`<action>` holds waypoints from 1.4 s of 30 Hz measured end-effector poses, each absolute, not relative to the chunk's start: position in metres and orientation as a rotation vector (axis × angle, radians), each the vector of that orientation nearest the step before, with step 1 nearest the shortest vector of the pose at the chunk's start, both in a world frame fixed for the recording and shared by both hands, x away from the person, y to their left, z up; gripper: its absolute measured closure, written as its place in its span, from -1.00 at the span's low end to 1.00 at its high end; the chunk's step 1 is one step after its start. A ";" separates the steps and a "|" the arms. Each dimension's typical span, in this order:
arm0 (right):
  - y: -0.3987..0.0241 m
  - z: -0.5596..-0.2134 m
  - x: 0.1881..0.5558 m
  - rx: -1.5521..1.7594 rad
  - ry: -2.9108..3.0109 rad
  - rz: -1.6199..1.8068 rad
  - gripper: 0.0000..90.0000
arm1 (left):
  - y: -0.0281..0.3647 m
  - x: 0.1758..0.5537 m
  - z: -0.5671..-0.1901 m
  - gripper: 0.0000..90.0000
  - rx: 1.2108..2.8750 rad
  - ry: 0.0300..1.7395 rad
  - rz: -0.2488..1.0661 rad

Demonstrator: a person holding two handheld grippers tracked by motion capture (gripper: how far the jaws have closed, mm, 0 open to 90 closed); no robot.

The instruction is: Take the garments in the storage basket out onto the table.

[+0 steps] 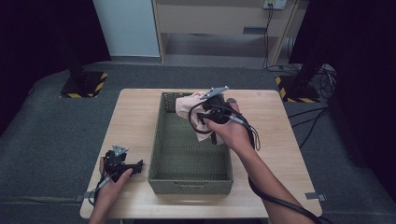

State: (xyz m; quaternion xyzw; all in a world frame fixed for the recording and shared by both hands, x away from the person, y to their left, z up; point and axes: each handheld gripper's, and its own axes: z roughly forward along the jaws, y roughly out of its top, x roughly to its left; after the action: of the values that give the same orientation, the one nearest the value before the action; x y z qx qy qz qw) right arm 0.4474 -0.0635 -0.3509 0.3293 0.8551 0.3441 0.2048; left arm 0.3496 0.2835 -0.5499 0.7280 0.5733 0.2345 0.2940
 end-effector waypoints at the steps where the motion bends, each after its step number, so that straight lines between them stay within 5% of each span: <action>1: -0.065 -0.350 0.446 0.913 2.383 0.958 0.33 | 0.283 0.350 -0.550 -1.00 1.938 1.526 0.624; 42: -0.117 -0.330 0.428 0.927 2.321 1.003 0.32 | 0.283 0.350 -0.550 -1.00 1.938 1.526 0.625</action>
State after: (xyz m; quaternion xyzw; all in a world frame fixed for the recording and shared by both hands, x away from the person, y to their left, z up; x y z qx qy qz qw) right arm 0.4282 -0.1173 -0.3296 0.3357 0.8402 0.3633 0.2222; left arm 0.3497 0.2834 -0.5500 0.7279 0.5733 0.2348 0.2940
